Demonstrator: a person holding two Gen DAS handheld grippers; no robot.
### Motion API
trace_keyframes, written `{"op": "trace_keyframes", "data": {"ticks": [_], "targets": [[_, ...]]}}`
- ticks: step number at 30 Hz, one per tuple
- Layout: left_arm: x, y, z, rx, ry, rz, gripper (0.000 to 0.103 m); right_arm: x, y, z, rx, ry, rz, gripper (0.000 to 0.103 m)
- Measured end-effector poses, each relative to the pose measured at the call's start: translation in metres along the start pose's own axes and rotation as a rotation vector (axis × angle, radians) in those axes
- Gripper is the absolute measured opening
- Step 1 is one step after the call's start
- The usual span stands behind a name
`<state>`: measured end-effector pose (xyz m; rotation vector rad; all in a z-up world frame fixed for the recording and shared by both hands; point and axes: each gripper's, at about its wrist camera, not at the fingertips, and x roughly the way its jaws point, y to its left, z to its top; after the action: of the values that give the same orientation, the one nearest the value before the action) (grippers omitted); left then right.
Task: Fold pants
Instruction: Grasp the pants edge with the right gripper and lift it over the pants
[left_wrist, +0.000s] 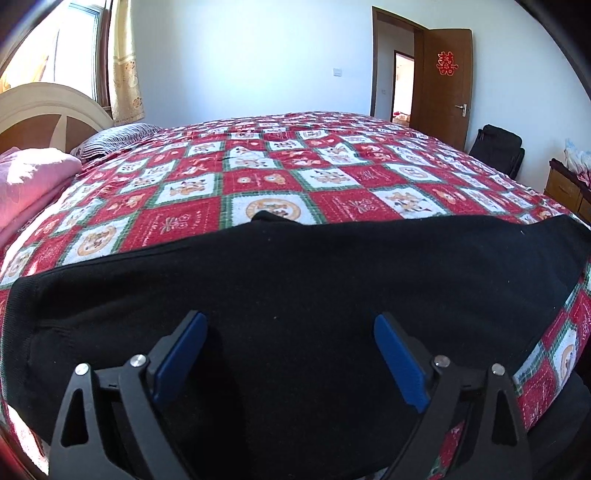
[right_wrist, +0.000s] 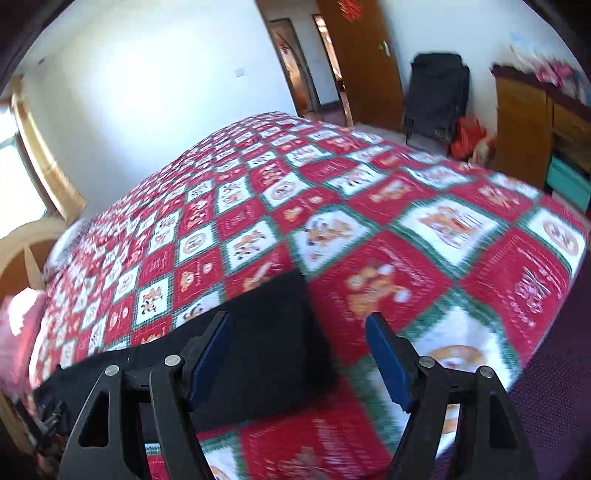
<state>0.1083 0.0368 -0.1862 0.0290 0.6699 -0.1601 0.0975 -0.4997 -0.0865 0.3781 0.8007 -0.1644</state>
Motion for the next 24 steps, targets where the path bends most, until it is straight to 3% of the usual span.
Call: {"op": "trace_keyframes", "data": {"ticks": [3, 6, 10, 14, 19, 22, 24], "targets": [[0.0, 0.0, -0.001, 0.004, -0.001, 0.002, 0.097, 0.007, -0.014, -0.001, 0.042, 0.061, 0.092, 0.059], [0.0, -0.001, -0.001, 0.004, -0.002, 0.002, 0.098, 0.017, -0.013, -0.005, 0.043, 0.102, 0.119, 0.054], [0.001, -0.001, -0.002, 0.006, -0.006, 0.0, 0.099, 0.025, -0.005, -0.01, -0.023, 0.104, 0.078, 0.053], [0.001, -0.002, -0.003, 0.01, -0.01, -0.001, 0.101, 0.028, -0.005, -0.011, -0.044, 0.086, 0.056, 0.041], [0.002, -0.004, -0.005, 0.01, -0.015, -0.001, 0.102, 0.035, -0.003, -0.013, -0.068, 0.096, 0.072, 0.041], [0.002, -0.004, -0.005, 0.011, -0.016, -0.001, 0.102, 0.038, 0.003, -0.017, -0.12, 0.086, 0.041, 0.03], [0.002, -0.004, -0.005, 0.011, -0.017, 0.0, 0.102, 0.037, 0.007, -0.018, -0.125, 0.101, 0.075, 0.02]]}}
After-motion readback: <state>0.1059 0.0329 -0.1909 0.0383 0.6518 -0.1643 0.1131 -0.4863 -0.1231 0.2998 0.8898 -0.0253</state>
